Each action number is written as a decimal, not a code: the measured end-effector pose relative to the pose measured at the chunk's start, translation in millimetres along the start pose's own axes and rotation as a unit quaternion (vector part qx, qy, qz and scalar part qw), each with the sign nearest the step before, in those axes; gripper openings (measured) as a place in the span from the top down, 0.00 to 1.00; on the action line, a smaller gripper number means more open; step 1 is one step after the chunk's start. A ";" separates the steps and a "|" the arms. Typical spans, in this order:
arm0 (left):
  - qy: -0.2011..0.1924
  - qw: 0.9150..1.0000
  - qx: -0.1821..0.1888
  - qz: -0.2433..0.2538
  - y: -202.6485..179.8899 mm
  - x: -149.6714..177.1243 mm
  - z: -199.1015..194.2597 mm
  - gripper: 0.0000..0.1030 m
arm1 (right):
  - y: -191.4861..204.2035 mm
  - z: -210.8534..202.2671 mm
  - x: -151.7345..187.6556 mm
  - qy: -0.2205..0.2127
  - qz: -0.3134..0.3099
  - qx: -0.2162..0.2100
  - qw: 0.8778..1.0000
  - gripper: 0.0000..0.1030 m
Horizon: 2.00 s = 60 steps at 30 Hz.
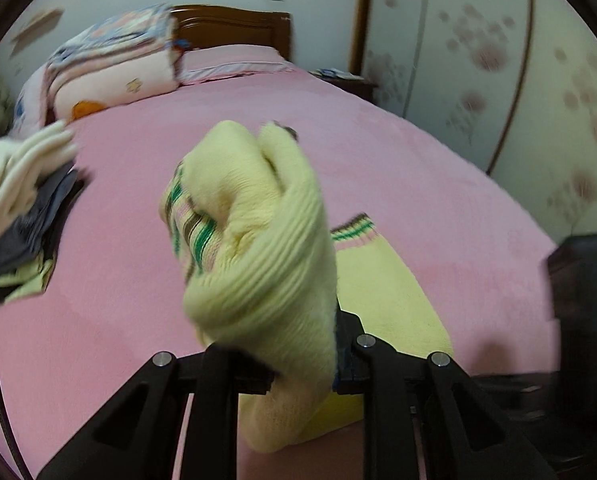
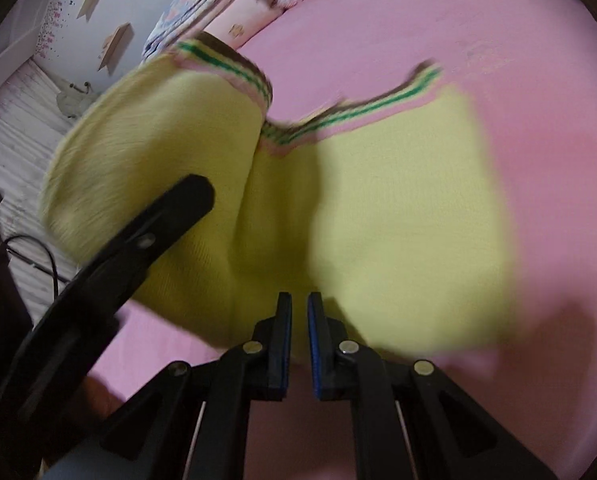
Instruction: Fold large clothes
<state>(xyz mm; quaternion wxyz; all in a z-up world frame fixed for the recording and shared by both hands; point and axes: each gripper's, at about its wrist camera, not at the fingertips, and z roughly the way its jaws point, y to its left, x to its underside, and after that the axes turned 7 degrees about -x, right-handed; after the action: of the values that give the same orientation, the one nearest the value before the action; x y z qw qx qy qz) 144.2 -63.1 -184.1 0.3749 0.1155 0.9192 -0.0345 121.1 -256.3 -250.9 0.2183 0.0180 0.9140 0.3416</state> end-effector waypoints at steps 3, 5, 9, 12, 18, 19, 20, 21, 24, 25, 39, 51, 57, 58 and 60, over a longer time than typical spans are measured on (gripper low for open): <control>0.012 0.999 0.001 0.045 -31.3 4.1 8.5 0.82 | -16.0 -30.9 6.3 -0.016 0.007 0.033 0.999 0.93; 0.027 0.996 -0.002 0.085 -54.5 10.6 19.7 0.81 | -24.9 -44.7 8.9 -0.021 0.009 0.059 0.998 0.92; 0.023 0.990 -0.025 0.135 -80.7 26.1 24.4 0.76 | -37.1 -55.3 11.2 -0.030 0.025 0.088 0.995 0.92; 0.023 0.991 -0.001 0.135 -80.2 28.5 16.3 0.50 | -35.7 -57.3 9.8 -0.038 0.032 0.094 0.994 0.92; 0.004 0.995 0.075 0.063 -43.0 24.5 -31.8 0.37 | -34.1 -75.0 7.5 -0.055 0.031 0.093 0.994 0.91; -0.006 0.996 0.081 0.038 -30.2 23.2 -44.5 0.32 | -33.4 -80.8 7.2 -0.060 0.031 0.089 0.994 0.91; -0.012 0.996 0.083 0.017 -19.1 22.2 -52.3 0.28 | -28.9 -83.7 3.7 -0.065 0.030 0.081 0.994 0.91; -0.014 0.997 0.081 -0.006 -7.5 21.7 -57.6 0.27 | -26.9 -87.0 2.0 -0.070 0.029 0.075 0.994 0.89; 0.003 0.996 0.066 -0.067 21.0 21.9 -54.5 0.27 | -6.0 -89.3 -9.3 -0.089 0.014 0.058 0.994 0.68; 0.015 0.994 0.058 -0.092 32.1 23.7 -47.3 0.27 | 1.5 -87.9 -14.3 -0.092 0.005 0.054 0.994 0.60; 0.136 0.969 0.082 -0.189 46.4 44.3 36.4 0.29 | 3.6 -33.0 -16.5 -0.027 0.009 0.072 0.997 0.91; 0.138 0.987 0.039 -0.067 11.4 36.2 53.9 0.55 | -69.6 -30.7 27.6 -0.057 0.126 0.014 0.990 0.95; 0.120 0.989 0.041 -0.070 19.6 11.0 32.9 0.39 | -16.9 -53.3 9.6 -0.053 0.005 0.078 0.996 0.77; 0.104 0.992 0.038 -0.065 22.6 3.8 25.4 0.39 | -8.2 -58.6 5.9 -0.062 -0.015 0.083 0.995 0.75; 0.085 0.994 0.029 -0.063 27.5 -5.6 18.1 0.39 | 3.4 -64.9 -2.9 -0.074 -0.040 0.087 0.993 0.73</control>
<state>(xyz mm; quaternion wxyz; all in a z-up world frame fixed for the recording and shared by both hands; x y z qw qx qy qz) 167.0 -40.1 -192.5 0.2889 0.0705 0.9518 -0.0751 96.7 -294.3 -204.0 0.2968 0.0257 0.9213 0.2500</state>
